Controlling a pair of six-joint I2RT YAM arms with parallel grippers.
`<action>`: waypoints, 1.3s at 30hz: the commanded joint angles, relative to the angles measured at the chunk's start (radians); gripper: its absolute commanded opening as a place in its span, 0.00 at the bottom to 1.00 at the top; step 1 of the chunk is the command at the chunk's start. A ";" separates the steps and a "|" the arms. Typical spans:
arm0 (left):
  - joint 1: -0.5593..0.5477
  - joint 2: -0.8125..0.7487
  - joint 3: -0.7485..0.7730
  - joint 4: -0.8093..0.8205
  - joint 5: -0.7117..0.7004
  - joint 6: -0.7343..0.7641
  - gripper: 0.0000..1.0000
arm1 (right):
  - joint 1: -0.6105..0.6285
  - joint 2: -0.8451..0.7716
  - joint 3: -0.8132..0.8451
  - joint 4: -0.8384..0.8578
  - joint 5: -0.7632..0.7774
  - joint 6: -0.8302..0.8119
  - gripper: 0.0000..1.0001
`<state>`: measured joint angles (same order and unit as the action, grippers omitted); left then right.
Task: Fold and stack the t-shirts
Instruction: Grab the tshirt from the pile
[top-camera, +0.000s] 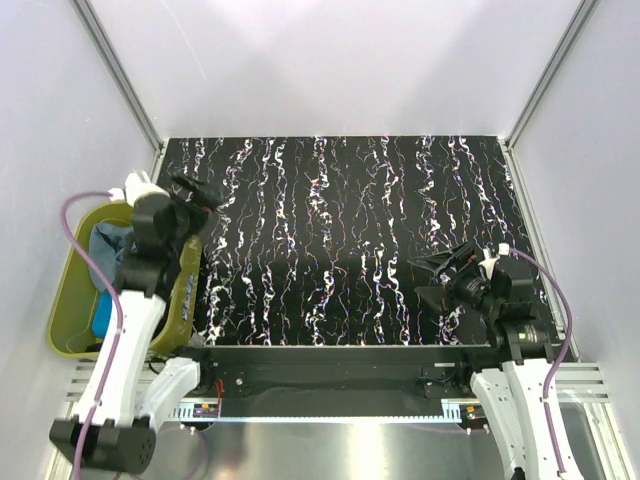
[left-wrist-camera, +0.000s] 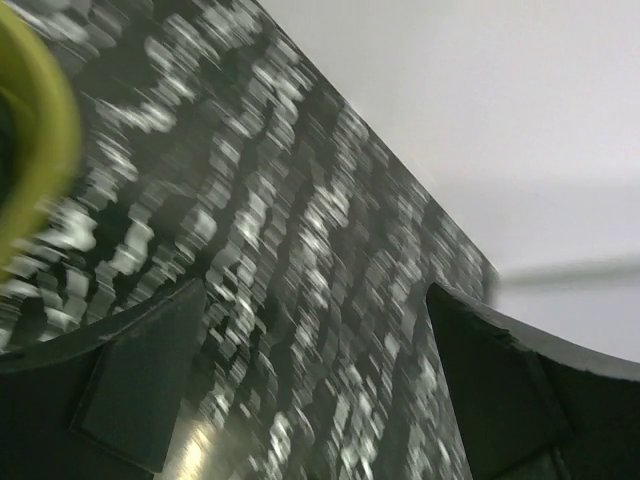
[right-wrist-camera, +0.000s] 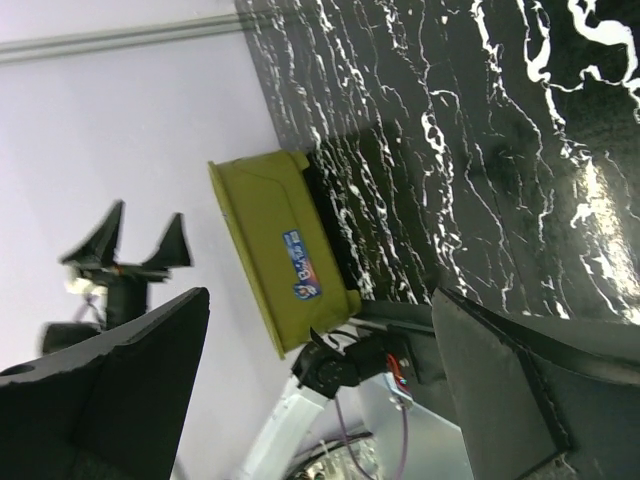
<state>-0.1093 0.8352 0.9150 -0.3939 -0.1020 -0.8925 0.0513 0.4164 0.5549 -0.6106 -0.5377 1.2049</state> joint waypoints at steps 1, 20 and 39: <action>0.043 0.167 0.165 -0.211 -0.350 0.098 0.99 | -0.002 0.071 0.080 -0.147 0.028 -0.126 1.00; 0.491 0.648 0.211 -0.149 -0.168 0.083 0.93 | -0.004 0.407 0.243 -0.163 0.108 -0.278 1.00; 0.508 0.508 0.219 -0.236 -0.206 0.056 0.00 | -0.001 0.463 0.258 -0.104 0.105 -0.232 1.00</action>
<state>0.3981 1.5204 1.1023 -0.5827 -0.2451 -0.8528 0.0513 0.9066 0.7815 -0.7448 -0.4286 0.9592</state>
